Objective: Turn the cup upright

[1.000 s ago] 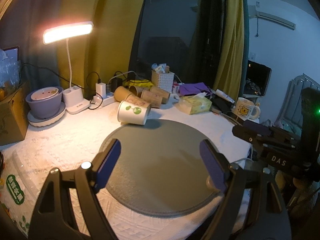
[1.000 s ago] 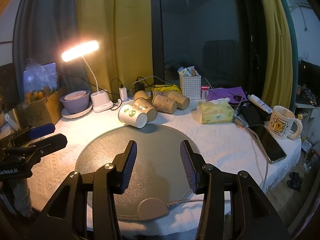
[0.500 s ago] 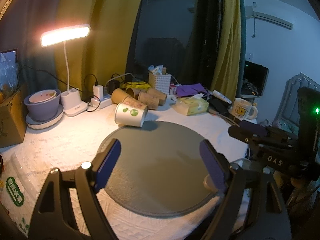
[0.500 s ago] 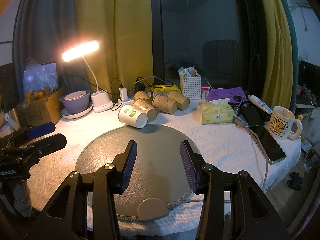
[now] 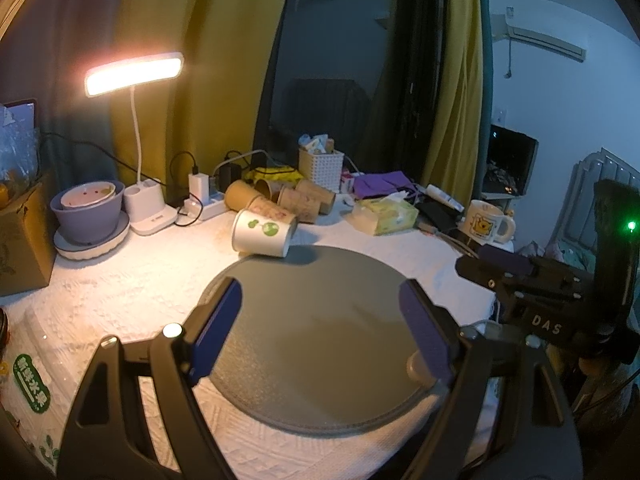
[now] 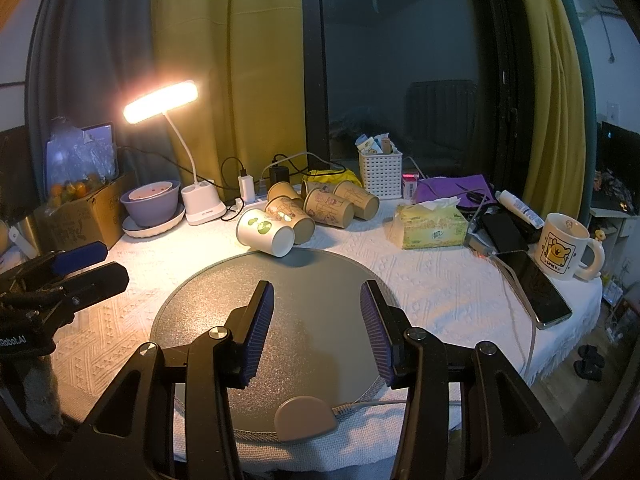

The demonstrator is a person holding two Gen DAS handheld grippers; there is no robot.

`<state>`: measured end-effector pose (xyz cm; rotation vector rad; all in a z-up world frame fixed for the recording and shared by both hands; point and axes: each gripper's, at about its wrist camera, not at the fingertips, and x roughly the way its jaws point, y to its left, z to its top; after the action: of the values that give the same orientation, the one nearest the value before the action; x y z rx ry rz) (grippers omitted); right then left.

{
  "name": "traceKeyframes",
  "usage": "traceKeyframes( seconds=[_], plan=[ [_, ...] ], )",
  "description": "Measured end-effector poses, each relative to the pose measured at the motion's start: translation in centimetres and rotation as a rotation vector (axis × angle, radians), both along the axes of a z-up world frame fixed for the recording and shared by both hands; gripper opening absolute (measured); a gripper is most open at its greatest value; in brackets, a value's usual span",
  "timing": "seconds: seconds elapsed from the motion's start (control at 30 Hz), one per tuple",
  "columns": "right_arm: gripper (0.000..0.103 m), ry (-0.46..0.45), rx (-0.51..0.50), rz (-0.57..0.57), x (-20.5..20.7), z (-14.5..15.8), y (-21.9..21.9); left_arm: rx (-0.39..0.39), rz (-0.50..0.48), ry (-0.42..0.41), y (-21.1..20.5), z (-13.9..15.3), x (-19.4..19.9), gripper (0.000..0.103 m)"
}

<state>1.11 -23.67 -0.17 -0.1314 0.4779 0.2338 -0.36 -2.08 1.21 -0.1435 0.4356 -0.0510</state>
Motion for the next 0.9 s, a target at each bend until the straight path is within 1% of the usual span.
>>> traceKeyframes(
  seconds=[0.47, 0.57, 0.7, 0.9],
  plan=[
    [0.048, 0.002, -0.002, 0.0, 0.1, 0.0, 0.0, -0.005, 0.007, -0.012, 0.0, 0.1, -0.5, 0.082],
    [0.048, 0.002, -0.002, -0.001, 0.1, -0.1, 0.0, -0.007, 0.027, -0.01, 0.2, 0.1, -0.3, 0.082],
    [0.048, 0.013, -0.007, 0.0, 0.4, -0.2, 0.1, -0.022, 0.054, 0.01, 0.9, -0.1, 0.7, 0.082],
    [0.048, 0.044, -0.045, 0.009, 2.6, -0.3, 0.8, -0.05, 0.079, 0.082, 2.1, -1.0, 4.0, 0.082]
  ],
)
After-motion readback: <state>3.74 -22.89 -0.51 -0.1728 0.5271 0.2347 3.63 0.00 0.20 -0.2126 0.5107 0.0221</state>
